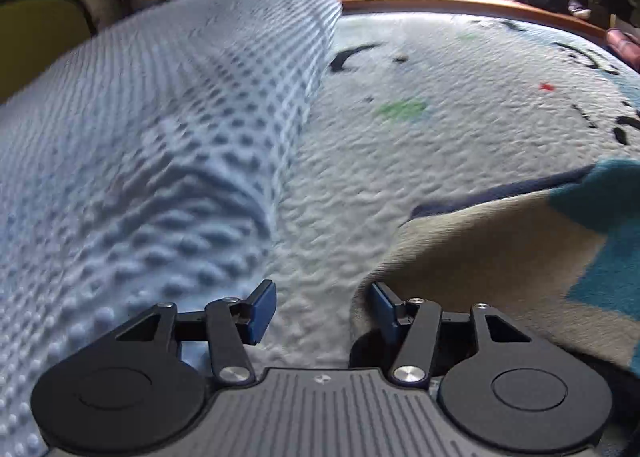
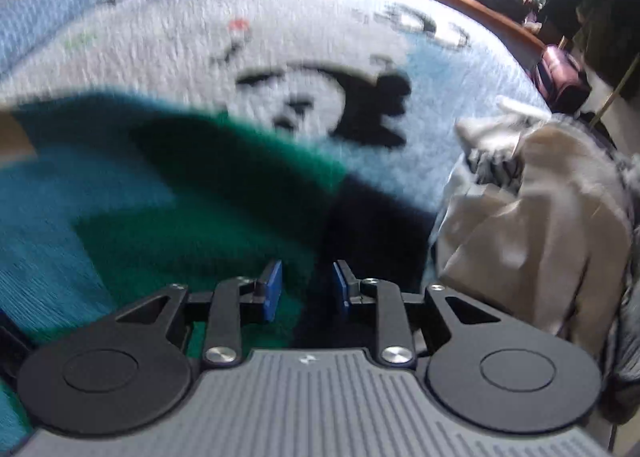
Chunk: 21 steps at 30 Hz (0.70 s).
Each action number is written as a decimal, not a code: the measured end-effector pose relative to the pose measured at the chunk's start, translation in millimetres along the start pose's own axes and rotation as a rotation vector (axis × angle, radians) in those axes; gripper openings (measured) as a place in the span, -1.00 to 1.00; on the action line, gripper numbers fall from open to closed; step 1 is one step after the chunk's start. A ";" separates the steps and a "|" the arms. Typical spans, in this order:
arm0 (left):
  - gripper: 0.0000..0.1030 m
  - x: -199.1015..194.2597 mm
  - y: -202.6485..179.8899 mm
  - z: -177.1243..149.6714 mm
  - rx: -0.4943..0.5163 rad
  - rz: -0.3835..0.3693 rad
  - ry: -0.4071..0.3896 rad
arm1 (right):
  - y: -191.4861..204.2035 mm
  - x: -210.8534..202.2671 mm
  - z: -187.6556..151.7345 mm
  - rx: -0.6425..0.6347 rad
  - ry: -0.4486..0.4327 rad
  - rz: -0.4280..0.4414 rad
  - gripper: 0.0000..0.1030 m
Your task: Fold clothes
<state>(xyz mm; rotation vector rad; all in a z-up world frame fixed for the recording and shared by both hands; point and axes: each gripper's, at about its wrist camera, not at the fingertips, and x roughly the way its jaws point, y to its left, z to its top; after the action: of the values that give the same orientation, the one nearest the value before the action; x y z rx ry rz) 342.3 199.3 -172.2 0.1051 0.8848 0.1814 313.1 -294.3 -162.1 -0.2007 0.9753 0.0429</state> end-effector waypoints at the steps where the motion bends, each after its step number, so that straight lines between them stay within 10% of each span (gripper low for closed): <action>1: 0.09 0.6 11.2 -0.3 -0.054 -0.044 0.009 | -0.1 0.3 -0.3 0.008 -0.006 -0.001 -0.41; 7: 0.04 -43.8 45.0 0.7 -0.215 -0.421 -0.101 | 0.6 -25.0 10.6 -0.045 -0.085 0.013 -0.43; 17: -0.42 -38.4 -39.5 -33.8 0.014 -0.360 -0.076 | 87.4 -72.8 -16.1 -0.260 -0.184 0.311 -0.39; 21: -0.31 -41.8 -28.9 -66.4 -0.243 -0.431 -0.014 | 102.5 -81.8 -22.7 -0.205 -0.185 0.373 -0.39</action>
<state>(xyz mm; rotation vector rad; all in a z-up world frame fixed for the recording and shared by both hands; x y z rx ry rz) 268.1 163.7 -187.1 -0.3089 0.8454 -0.1152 235.7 -193.7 -122.2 -0.1964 0.8123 0.4964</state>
